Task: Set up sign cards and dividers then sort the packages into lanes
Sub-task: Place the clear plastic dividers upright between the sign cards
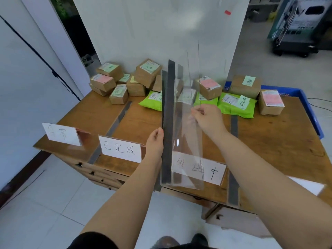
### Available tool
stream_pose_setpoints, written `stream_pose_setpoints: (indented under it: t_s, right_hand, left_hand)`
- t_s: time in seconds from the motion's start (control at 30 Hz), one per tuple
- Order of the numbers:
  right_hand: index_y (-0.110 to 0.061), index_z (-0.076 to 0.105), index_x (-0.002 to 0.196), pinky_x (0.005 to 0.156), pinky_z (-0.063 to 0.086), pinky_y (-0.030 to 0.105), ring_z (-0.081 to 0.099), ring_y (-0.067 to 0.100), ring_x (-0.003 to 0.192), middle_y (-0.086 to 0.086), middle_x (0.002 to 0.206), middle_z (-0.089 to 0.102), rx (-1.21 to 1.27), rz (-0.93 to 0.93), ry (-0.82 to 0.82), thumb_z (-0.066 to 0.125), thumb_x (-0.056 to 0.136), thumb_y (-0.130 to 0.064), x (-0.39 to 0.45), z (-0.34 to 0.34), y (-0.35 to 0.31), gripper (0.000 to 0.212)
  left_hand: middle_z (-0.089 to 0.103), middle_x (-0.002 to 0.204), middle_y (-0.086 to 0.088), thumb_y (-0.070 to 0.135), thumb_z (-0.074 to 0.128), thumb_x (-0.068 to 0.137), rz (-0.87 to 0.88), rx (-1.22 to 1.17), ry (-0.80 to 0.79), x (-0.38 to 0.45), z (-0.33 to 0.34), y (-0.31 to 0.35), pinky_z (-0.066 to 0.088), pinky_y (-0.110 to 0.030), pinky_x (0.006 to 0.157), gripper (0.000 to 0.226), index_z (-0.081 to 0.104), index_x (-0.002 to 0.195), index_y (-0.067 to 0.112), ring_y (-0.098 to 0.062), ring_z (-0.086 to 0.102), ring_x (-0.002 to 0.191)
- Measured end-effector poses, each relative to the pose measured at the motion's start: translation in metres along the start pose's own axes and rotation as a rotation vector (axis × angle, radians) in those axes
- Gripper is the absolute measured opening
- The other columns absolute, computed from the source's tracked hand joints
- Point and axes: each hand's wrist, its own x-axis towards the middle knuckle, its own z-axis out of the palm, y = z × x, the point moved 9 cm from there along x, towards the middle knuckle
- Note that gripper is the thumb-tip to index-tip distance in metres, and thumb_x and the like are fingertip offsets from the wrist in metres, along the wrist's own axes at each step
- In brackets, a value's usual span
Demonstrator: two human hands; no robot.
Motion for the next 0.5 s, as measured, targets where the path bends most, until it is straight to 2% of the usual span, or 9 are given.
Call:
stream_pose_setpoints:
  t_s: [0.07, 0.1, 0.13, 0.23, 0.33, 0.43, 0.5]
  right_hand:
    - [0.007, 0.064, 0.092, 0.060, 0.055, 0.019, 0.066, 0.005, 0.055, 0.016, 0.089, 0.069, 0.163, 0.094, -0.044, 0.049, 0.094, -0.005, 0.003, 0.002, 0.006, 0.019]
    - [0.002, 0.063, 0.096, 0.055, 0.052, 0.013, 0.064, -0.003, 0.052, 0.012, 0.090, 0.067, 0.238, 0.128, -0.067, 0.049, 0.095, -0.004, 0.004, 0.003, 0.009, 0.016]
    - [-0.002, 0.063, 0.096, 0.054, 0.051, 0.012, 0.063, -0.004, 0.053, 0.009, 0.090, 0.066, 0.285, 0.153, -0.086, 0.049, 0.095, -0.004, 0.006, 0.004, 0.011, 0.014]
    - [-0.009, 0.063, 0.092, 0.058, 0.054, 0.022, 0.064, 0.001, 0.059, 0.003, 0.084, 0.066, 0.373, 0.217, -0.089, 0.051, 0.094, -0.005, 0.009, 0.001, 0.015, 0.013]
    - [0.000, 0.063, 0.103, 0.058, 0.057, 0.025, 0.066, 0.006, 0.057, 0.010, 0.089, 0.065, 0.498, 0.332, -0.023, 0.053, 0.092, -0.002, 0.009, -0.008, 0.021, 0.015]
    - [0.000, 0.060, 0.105, 0.057, 0.058, 0.027, 0.069, 0.010, 0.058, 0.013, 0.090, 0.066, 0.604, 0.376, 0.046, 0.051, 0.093, -0.003, 0.011, -0.021, 0.022, 0.015]
    - [-0.001, 0.059, 0.105, 0.055, 0.058, 0.023, 0.070, 0.011, 0.063, 0.010, 0.087, 0.066, 0.606, 0.379, 0.100, 0.052, 0.093, -0.005, 0.014, -0.033, 0.022, 0.015]
  left_hand:
    - [0.061, 0.117, -0.001, 0.035, 0.042, 0.098, -0.013, -0.030, 0.010, 0.008, 0.003, -0.001, 0.047, -0.039, 0.099, 0.028, 0.056, 0.118, 0.020, -0.019, 0.057, 0.108]
    - [0.061, 0.120, -0.002, 0.029, 0.046, 0.097, -0.005, -0.041, 0.009, 0.012, 0.004, 0.001, 0.047, -0.040, 0.099, 0.027, 0.055, 0.121, 0.019, -0.020, 0.058, 0.109]
    - [0.061, 0.122, -0.002, 0.021, 0.051, 0.095, 0.002, -0.053, -0.006, 0.015, 0.006, 0.004, 0.048, -0.041, 0.099, 0.028, 0.054, 0.123, 0.019, -0.020, 0.058, 0.110]
    - [0.063, 0.120, -0.003, 0.007, 0.058, 0.090, 0.010, -0.125, -0.067, 0.032, 0.012, 0.009, 0.052, -0.041, 0.092, 0.034, 0.054, 0.122, 0.018, -0.021, 0.063, 0.103]
    - [0.065, 0.112, -0.008, 0.003, 0.054, 0.091, 0.029, -0.108, -0.097, 0.045, 0.013, 0.022, 0.055, -0.031, 0.078, 0.031, 0.054, 0.120, 0.015, -0.019, 0.064, 0.086]
    - [0.064, 0.117, -0.017, 0.002, 0.053, 0.091, 0.039, -0.074, -0.126, 0.061, 0.009, 0.031, 0.053, -0.040, 0.085, 0.029, 0.055, 0.118, 0.013, -0.025, 0.063, 0.090]
    - [0.065, 0.113, -0.016, 0.005, 0.053, 0.092, 0.008, -0.036, -0.133, 0.070, 0.005, 0.032, 0.054, -0.041, 0.082, 0.027, 0.056, 0.116, 0.016, -0.026, 0.064, 0.087]
